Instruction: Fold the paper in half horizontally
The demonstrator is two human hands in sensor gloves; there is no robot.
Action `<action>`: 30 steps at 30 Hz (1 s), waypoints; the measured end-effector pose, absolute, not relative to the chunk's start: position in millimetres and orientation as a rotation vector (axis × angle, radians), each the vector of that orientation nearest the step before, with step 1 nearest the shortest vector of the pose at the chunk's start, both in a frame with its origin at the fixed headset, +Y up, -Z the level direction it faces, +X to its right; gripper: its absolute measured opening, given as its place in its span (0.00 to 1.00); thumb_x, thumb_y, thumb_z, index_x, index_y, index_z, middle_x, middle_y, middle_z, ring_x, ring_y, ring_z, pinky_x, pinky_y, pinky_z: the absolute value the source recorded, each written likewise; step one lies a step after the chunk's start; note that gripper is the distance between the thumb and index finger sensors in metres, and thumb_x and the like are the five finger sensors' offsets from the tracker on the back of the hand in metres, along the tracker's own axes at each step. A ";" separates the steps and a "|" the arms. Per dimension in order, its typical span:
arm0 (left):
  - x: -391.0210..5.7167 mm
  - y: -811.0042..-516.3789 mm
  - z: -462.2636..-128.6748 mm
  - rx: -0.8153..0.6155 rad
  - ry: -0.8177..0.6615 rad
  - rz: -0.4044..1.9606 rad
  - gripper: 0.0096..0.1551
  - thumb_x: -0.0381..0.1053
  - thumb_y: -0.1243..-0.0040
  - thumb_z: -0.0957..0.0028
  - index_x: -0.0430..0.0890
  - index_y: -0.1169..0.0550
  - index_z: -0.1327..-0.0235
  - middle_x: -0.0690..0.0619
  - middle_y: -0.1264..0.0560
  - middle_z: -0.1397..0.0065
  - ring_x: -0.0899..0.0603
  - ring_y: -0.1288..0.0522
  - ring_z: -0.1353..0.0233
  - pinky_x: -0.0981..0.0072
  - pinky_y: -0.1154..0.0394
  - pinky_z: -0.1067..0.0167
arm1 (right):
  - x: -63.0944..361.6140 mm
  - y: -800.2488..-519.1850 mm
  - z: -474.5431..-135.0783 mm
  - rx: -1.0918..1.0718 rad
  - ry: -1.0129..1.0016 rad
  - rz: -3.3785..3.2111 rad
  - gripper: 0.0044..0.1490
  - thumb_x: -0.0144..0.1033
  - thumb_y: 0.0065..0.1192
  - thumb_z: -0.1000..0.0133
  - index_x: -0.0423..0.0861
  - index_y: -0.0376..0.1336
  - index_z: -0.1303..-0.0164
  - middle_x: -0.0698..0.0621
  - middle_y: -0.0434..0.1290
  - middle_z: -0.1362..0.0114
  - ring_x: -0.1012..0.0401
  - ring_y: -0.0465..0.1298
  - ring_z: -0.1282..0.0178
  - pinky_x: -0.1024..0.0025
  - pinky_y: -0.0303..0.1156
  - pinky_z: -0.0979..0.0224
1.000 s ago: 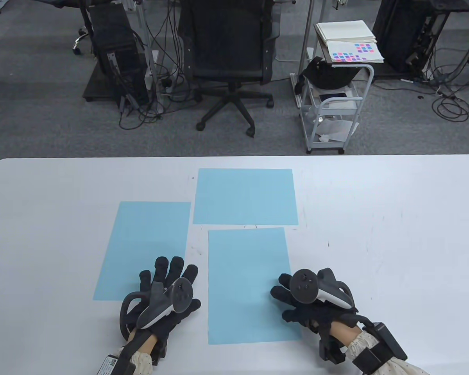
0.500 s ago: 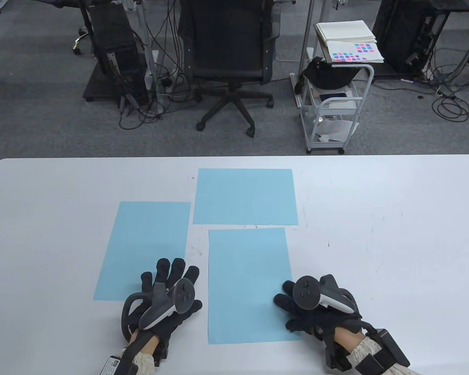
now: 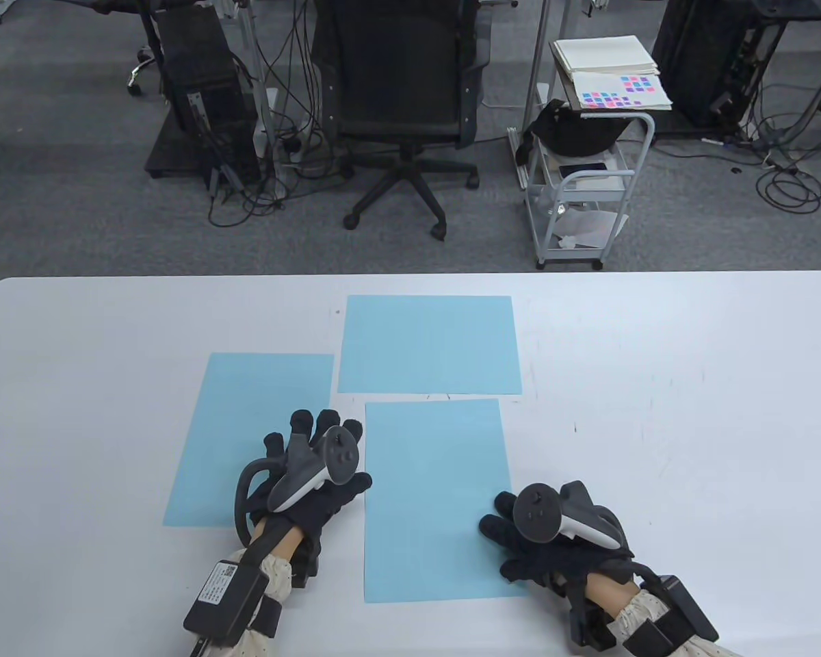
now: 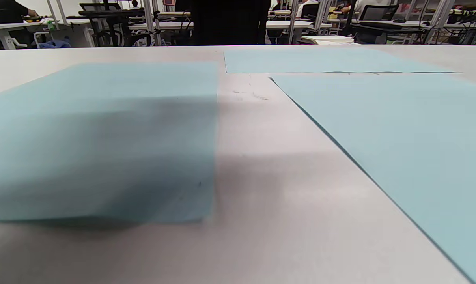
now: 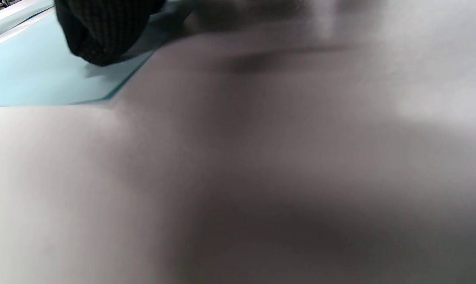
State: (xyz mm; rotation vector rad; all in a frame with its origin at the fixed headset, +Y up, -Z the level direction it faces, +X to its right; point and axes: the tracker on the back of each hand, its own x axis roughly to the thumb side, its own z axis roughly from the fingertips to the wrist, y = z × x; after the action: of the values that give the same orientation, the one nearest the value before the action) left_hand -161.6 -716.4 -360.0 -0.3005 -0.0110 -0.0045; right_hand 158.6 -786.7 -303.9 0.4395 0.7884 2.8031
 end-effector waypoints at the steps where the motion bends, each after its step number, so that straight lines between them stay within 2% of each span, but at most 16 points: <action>1: -160.5 -716.7 -364.7 -0.306 -0.007 -0.011 0.50 0.75 0.54 0.62 0.73 0.55 0.25 0.66 0.60 0.12 0.44 0.62 0.11 0.36 0.56 0.14 | 158.7 -786.9 -303.9 0.440 0.788 2.802 0.44 0.50 0.61 0.49 0.71 0.44 0.25 0.66 0.34 0.13 0.51 0.28 0.14 0.34 0.23 0.23; 7: -150.1 -725.8 -403.1 -0.359 0.028 -0.025 0.51 0.74 0.53 0.61 0.70 0.53 0.23 0.64 0.59 0.12 0.47 0.63 0.12 0.41 0.57 0.14 | 159.2 -787.3 -303.7 0.440 0.789 2.796 0.44 0.50 0.61 0.49 0.71 0.44 0.25 0.66 0.34 0.13 0.52 0.28 0.15 0.34 0.23 0.23; 14: -137.6 -753.3 -440.1 -0.463 0.109 -0.057 0.51 0.75 0.53 0.62 0.67 0.50 0.22 0.63 0.60 0.13 0.48 0.66 0.13 0.44 0.59 0.14 | 159.3 -787.3 -303.8 0.440 0.789 2.796 0.44 0.50 0.61 0.49 0.71 0.44 0.25 0.66 0.34 0.13 0.52 0.28 0.15 0.34 0.23 0.23; 21: -130.0 -773.9 -453.1 -0.523 0.161 -0.082 0.54 0.77 0.55 0.65 0.66 0.54 0.22 0.62 0.66 0.14 0.47 0.71 0.15 0.43 0.61 0.14 | 159.4 -787.3 -303.5 0.444 0.796 2.786 0.44 0.49 0.60 0.49 0.71 0.44 0.25 0.66 0.33 0.13 0.52 0.28 0.15 0.34 0.24 0.23; 26: -131.6 -781.7 -455.3 -0.553 0.209 -0.114 0.59 0.79 0.57 0.70 0.64 0.57 0.22 0.62 0.69 0.15 0.47 0.74 0.16 0.45 0.63 0.14 | 159.4 -787.4 -303.7 0.445 0.798 2.787 0.44 0.49 0.60 0.49 0.71 0.44 0.25 0.66 0.33 0.13 0.52 0.28 0.15 0.34 0.23 0.23; 30: -131.7 -784.9 -455.8 -0.563 0.204 -0.086 0.57 0.78 0.57 0.69 0.66 0.57 0.23 0.64 0.70 0.16 0.48 0.75 0.17 0.47 0.64 0.15 | 159.6 -787.6 -303.8 0.446 0.799 2.785 0.44 0.49 0.60 0.49 0.71 0.44 0.25 0.66 0.33 0.13 0.52 0.27 0.15 0.34 0.24 0.23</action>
State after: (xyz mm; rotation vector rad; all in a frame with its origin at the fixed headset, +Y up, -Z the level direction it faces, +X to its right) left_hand -131.7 -784.9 -455.8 -0.5628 0.2039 -0.0858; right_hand 159.6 -787.6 -303.8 0.4456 0.7991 2.7849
